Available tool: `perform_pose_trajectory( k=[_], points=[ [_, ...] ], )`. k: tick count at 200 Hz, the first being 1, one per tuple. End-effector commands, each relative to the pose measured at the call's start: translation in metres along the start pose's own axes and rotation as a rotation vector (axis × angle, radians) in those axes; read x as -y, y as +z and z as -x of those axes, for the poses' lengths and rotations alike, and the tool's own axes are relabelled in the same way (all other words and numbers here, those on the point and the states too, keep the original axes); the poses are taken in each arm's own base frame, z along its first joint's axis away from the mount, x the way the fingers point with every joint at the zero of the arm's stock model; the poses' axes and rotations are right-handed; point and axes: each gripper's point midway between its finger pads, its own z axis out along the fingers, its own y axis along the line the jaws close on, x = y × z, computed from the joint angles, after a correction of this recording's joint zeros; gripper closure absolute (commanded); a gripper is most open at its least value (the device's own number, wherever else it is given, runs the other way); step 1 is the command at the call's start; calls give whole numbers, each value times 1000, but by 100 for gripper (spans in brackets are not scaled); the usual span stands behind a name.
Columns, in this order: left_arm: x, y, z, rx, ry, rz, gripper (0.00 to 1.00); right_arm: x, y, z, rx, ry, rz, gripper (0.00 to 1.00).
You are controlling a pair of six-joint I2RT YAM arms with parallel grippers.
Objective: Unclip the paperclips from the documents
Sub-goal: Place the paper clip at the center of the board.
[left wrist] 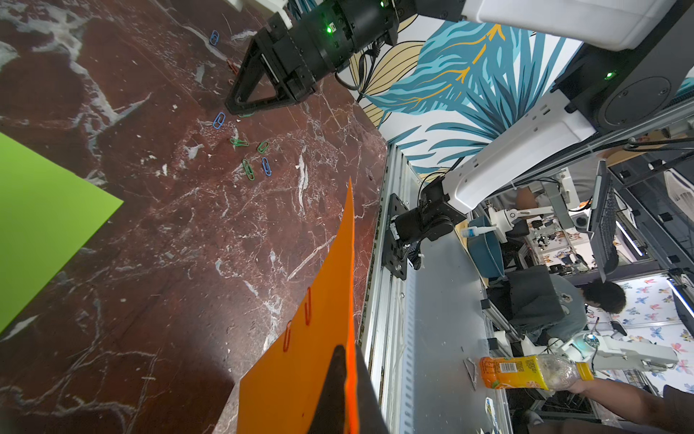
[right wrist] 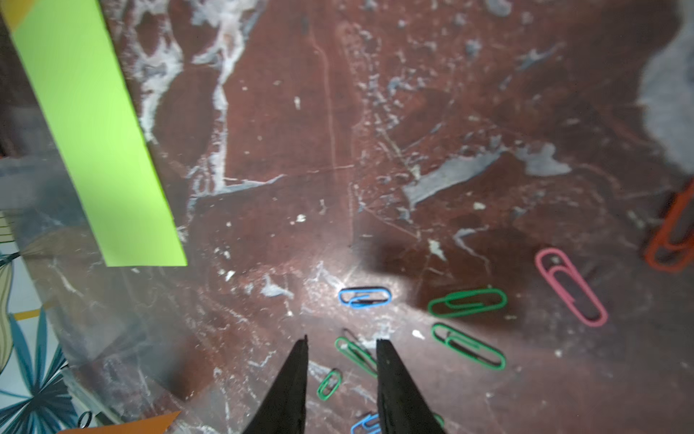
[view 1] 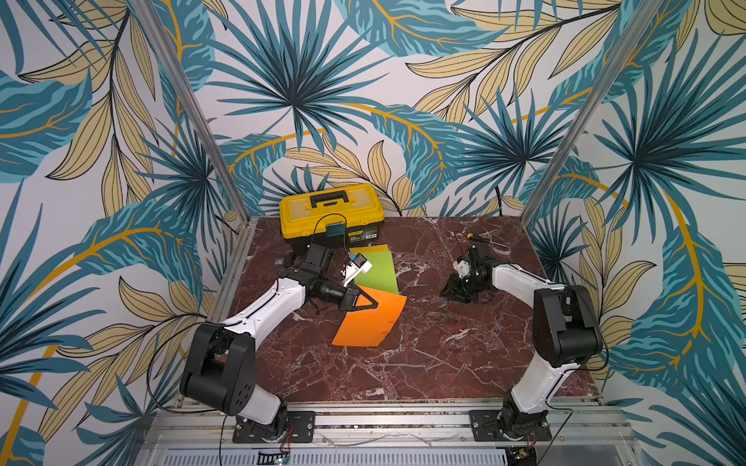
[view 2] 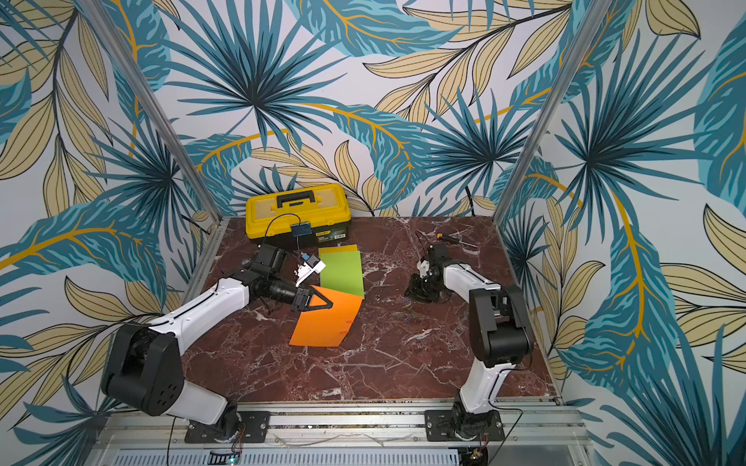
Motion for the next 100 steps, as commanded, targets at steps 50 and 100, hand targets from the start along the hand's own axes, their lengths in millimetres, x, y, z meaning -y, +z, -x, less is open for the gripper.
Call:
perform_pose_trajectory(
  k=[50,100],
  points=[
    [28,-12,15,42,63,-52,100,-108,-51,-33,190,-398,412,51],
    [45,-25,30,82,120,-98,100,-147,-92,-60,312,-598,595,37]
  ],
)
